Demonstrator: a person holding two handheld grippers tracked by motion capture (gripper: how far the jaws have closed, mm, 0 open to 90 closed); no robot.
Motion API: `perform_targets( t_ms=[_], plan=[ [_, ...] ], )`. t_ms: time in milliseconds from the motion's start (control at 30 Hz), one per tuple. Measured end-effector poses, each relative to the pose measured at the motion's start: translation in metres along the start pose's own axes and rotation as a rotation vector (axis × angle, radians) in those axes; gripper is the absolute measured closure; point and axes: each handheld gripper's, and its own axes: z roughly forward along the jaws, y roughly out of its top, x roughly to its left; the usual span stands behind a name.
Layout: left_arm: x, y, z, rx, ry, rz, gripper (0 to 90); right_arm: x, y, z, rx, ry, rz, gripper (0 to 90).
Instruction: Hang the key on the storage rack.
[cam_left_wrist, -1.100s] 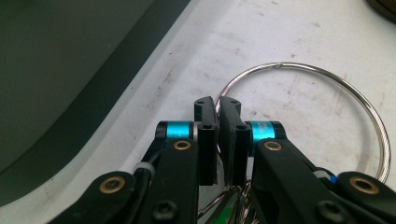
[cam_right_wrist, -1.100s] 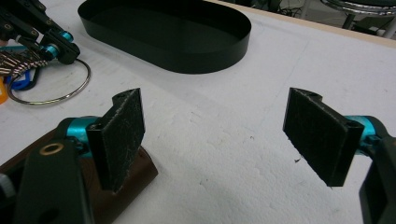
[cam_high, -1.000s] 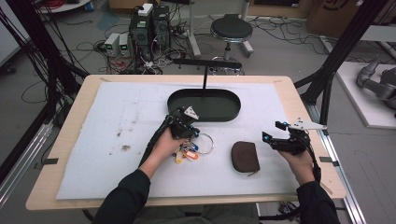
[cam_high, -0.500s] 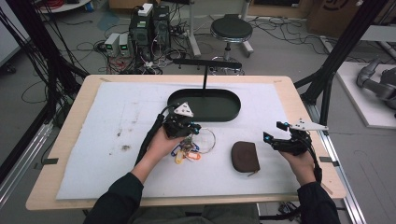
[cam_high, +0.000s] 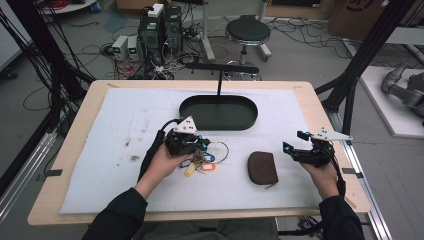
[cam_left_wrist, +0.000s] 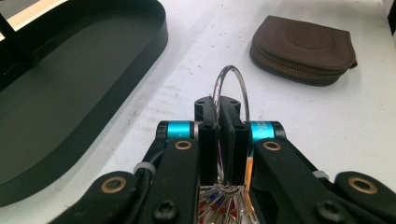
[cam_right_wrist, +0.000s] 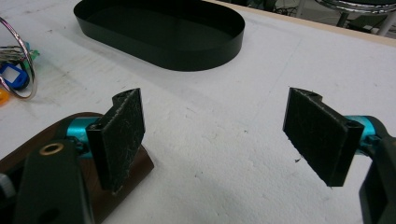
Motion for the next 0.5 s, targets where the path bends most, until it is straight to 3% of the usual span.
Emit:
perform_targets(
  t_ms=[267, 500],
  plan=[
    [-0.0026, -0.0016, -0.0048, -0.001, -0.058, 0.013, 85.6, -0.0007, -0.0004, 0.0001, 0.001, 0.0, 0.003, 21.4],
    [-0.0051, -0.0024, 0.0001, 0.042, -0.065, 0.044, 80.0, -0.0002, -0.0003, 0.0003, 0.0, 0.001, -0.003, 21.4]
  ],
)
